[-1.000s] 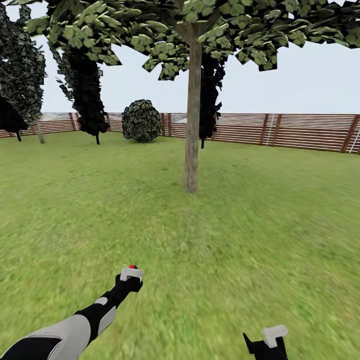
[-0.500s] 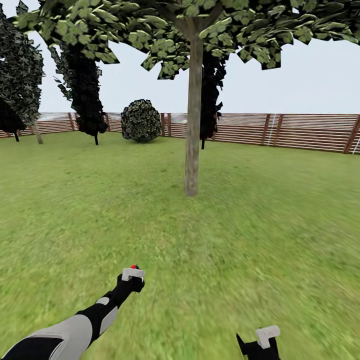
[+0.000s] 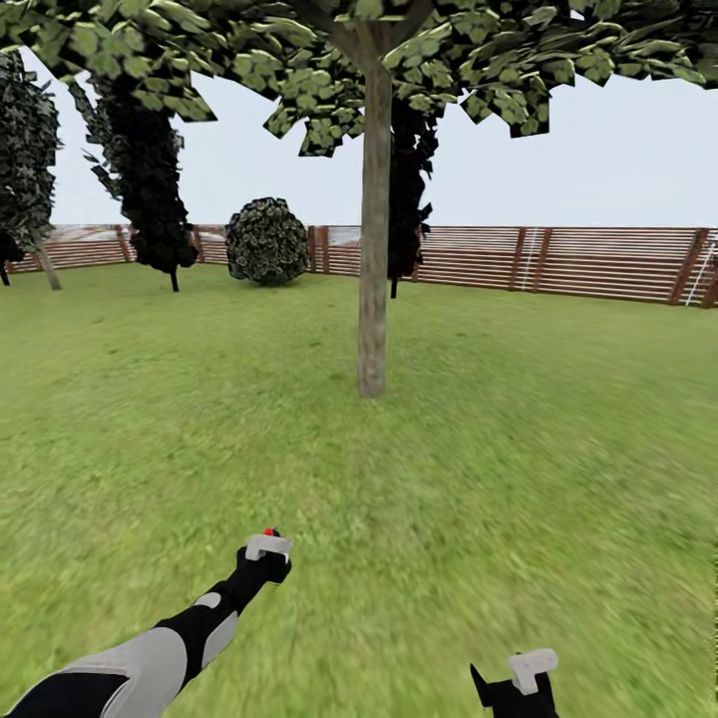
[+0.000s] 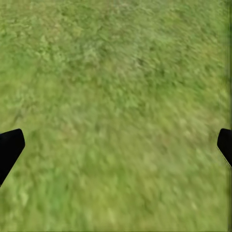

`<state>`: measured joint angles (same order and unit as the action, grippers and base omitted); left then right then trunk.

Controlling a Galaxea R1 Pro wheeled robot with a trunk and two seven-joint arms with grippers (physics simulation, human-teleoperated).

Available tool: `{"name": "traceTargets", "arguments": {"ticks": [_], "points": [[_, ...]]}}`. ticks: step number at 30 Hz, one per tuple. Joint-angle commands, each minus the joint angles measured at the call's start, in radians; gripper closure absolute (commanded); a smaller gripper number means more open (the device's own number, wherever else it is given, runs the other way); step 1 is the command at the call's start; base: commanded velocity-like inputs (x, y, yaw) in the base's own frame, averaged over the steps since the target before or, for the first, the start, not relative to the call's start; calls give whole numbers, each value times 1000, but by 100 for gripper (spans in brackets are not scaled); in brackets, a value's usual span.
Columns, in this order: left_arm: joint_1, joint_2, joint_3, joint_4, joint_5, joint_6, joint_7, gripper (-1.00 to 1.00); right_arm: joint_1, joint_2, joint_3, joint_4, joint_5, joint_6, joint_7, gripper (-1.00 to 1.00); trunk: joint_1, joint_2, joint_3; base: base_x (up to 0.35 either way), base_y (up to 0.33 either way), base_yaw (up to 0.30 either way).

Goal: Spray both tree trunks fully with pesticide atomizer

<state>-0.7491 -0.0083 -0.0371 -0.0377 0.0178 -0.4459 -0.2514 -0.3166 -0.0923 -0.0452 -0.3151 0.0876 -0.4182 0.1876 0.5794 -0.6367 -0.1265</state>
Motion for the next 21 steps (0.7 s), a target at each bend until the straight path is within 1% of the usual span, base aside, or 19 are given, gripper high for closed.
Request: {"name": "traceTargets", "arguments": {"ticks": [1, 4, 12, 16, 19, 20, 21], "points": [[-1, -1, -2, 1, 3, -4, -1, 100, -1, 0, -5, 1, 9, -4, 3, -100, 1, -1, -2, 350, 0, -179], [-1, -6, -2, 1, 2, -4, -2, 100, -1, 0, -5, 1, 9, -4, 2, -100, 1, -1, -2, 350, 0, -78], [-1, -8, -1, 1, 2, -4, -2, 100, -1, 1, -5, -1, 9, -3, 1, -100, 1, -1, -2, 350, 0, -16], [-1, -9, -1, 1, 2, -3, -2, 100, -1, 6, -5, 0, 9, -3, 1, -100, 1, -1, -2, 350, 0, -2], [-1, -9, -1, 2, 2, -3, -2, 100, -1, 18, -5, 0, 9, -3, 1, -100, 1, -1, -2, 350, 0, 0], [-1, -9, -1, 2, 2, -3, -2, 100, -1, 35, -5, 0, 9, -4, 1, -100, 1, -1, -2, 350, 0, 0], [-1, -9, -1, 2, 2, -3, -2, 100, -1, 39, -5, 0, 9, -4, 1, -100, 1, -1, -2, 350, 0, 0]]}}
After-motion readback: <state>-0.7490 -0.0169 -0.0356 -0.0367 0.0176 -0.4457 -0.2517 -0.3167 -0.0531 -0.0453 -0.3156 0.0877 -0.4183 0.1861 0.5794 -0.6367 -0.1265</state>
